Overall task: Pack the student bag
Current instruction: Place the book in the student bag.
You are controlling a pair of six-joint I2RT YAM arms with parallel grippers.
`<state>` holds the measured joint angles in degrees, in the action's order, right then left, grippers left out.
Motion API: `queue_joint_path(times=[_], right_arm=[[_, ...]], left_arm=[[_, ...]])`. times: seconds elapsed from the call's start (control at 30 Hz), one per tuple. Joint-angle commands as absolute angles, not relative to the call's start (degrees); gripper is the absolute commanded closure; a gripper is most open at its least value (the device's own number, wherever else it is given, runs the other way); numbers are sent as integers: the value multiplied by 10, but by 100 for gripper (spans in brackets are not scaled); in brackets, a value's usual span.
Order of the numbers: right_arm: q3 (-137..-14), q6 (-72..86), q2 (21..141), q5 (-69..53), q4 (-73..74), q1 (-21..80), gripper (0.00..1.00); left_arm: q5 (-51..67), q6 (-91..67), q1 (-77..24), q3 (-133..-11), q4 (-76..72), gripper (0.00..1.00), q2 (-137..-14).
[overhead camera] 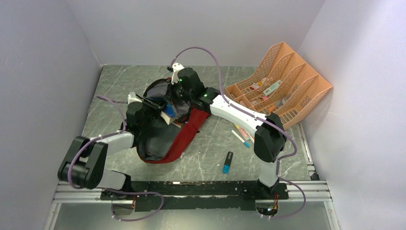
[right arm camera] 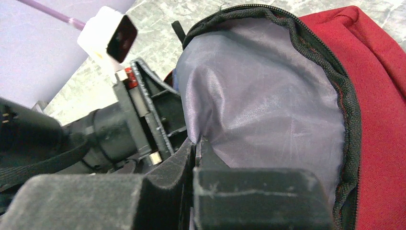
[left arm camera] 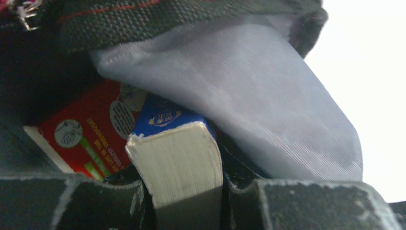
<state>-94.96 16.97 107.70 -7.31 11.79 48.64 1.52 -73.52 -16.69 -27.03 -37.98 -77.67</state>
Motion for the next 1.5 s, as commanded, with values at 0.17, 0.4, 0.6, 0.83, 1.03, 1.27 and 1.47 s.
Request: queue_joint_path(times=[0.17, 0.4, 0.6, 0.83, 1.03, 1.27, 1.47], right_arm=[[-932, 184, 1045, -87, 84, 497, 100], [-924, 182, 1045, -84, 82, 497, 100], [-912, 176, 1042, -77, 82, 497, 100], [-904, 163, 1043, -72, 85, 497, 100], [-899, 156, 1045, -68, 84, 497, 100], [-895, 145, 1044, -58, 90, 497, 100], [-880, 140, 1037, -46, 90, 497, 100]], left_arm=[[-12, -756, -187, -325, -621, 95, -873], [-102, -753, -246, -362, -602, 95, -926], [-186, -730, -285, -379, -575, 90, -960], [-142, -702, -287, -408, -553, 51, -994], [-134, -686, -286, -400, -516, 28, -976], [-129, -648, -285, -382, -458, 6, -911], [-134, -587, -279, -371, -307, 3, -806]])
